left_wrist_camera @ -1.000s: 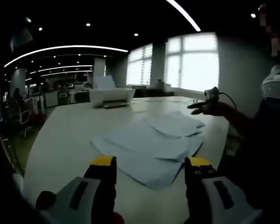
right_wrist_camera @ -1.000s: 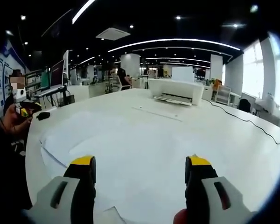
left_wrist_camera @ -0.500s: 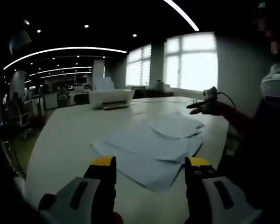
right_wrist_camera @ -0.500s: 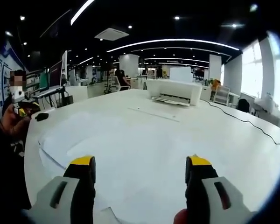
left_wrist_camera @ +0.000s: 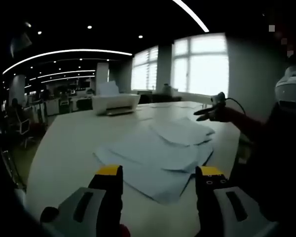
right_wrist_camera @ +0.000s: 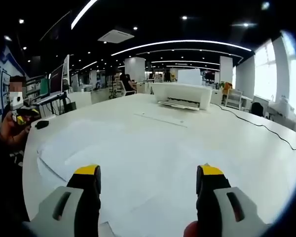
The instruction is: Organize the stack of printing papers by aligning and flattening the scattered papers on the table
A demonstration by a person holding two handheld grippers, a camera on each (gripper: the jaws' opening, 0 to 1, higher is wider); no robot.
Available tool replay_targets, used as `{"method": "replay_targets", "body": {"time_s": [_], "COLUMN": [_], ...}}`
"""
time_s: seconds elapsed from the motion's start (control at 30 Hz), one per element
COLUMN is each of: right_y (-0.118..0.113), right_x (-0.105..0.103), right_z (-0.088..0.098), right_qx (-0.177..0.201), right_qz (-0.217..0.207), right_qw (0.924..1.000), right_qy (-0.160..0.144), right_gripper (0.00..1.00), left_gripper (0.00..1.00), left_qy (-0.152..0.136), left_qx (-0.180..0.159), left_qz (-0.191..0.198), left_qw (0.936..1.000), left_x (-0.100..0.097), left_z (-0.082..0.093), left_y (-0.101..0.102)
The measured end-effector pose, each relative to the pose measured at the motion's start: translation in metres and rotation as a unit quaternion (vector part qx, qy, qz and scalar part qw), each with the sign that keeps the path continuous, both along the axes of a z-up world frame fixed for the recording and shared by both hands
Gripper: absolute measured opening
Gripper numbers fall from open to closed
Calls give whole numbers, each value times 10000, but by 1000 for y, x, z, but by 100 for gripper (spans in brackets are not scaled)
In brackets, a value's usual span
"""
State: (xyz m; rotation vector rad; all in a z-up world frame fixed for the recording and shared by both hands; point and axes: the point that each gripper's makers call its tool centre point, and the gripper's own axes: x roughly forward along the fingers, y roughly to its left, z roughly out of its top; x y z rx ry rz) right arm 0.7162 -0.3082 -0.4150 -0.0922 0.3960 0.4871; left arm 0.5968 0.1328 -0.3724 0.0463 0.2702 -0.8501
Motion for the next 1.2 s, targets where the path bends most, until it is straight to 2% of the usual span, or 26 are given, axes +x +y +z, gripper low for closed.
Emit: {"method": "replay_targets", "body": {"time_s": [0.57,1.2], "right_y": [1,0], "right_x": [17,20], "right_z": [-2,2], "right_qx": [138,229], "right_qz": [25,-52], "right_qw": [9999,9997], "right_qy": [-35,-98], "right_gripper": [74,73], "left_gripper": [62,62], "left_qy": [9,19], "left_qx": [29,60], "left_qz": [18,21], "left_qw": [10000,10000], "left_x": [-3,-2], "left_z": [-3,-5], "left_y": [2,2]}}
